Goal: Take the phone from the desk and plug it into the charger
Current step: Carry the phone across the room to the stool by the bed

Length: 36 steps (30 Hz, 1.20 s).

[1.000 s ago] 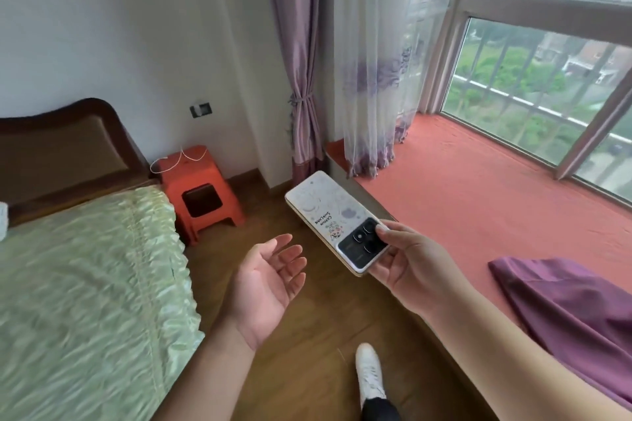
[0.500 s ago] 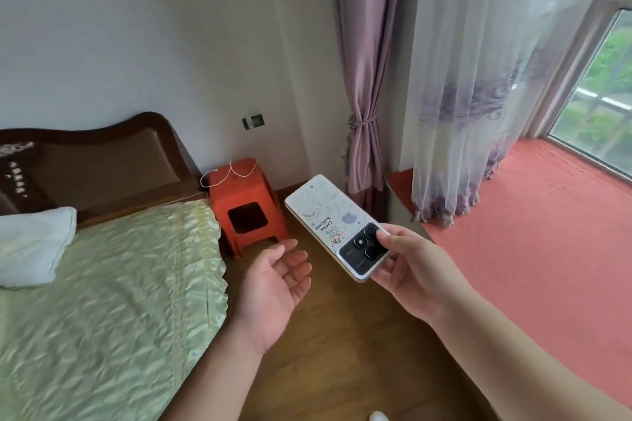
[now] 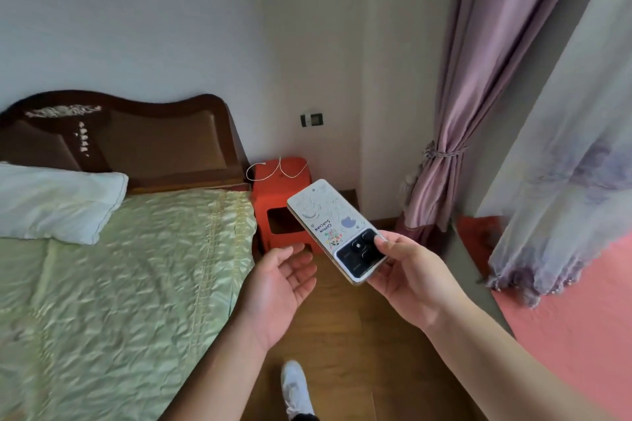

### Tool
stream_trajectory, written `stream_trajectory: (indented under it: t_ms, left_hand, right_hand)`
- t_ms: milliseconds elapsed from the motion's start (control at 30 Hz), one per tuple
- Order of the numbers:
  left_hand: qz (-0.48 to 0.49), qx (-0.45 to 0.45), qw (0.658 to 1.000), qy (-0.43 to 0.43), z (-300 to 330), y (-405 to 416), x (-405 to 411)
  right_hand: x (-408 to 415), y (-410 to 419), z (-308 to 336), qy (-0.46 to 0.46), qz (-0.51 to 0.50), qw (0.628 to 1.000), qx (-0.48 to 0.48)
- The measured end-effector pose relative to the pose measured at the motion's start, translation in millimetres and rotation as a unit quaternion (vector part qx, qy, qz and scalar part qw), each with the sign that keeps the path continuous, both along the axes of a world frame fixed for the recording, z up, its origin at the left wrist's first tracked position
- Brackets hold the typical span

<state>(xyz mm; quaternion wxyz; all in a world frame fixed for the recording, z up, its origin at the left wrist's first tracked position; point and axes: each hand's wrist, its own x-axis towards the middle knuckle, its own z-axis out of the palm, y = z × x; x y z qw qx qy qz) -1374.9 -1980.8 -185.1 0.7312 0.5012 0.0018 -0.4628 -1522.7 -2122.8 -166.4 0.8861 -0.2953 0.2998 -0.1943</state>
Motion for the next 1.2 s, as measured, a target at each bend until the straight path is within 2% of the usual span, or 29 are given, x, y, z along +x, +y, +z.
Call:
stream_trajectory:
  t_ms: [233,567,967,1200]
  left_hand:
    - [0.020,0.003,1.000,0.018,-25.7,-37.3,131.6]
    - [0.013,-0.007,1.000,0.009,-8.1,-88.1,327.7]
    - [-0.005,-0.029,0.999,0.039,-26.3,-131.5,408.1]
    - [0.008,-0.062,0.998,0.009,-31.3,-182.0,443.4]
  right_hand:
    - [133.5,-44.3,-15.0,0.006,0.009,1.000,-0.009]
    - [314.4,-90.9,-1.5,0.043,-0.028,0.998,-0.035]
    - [414.6,-134.9,-15.1,0.046,0.013,0.998,-0.032]
    - [461.9,-184.9,-28.7,0.035,0.078,0.996,-0.012]
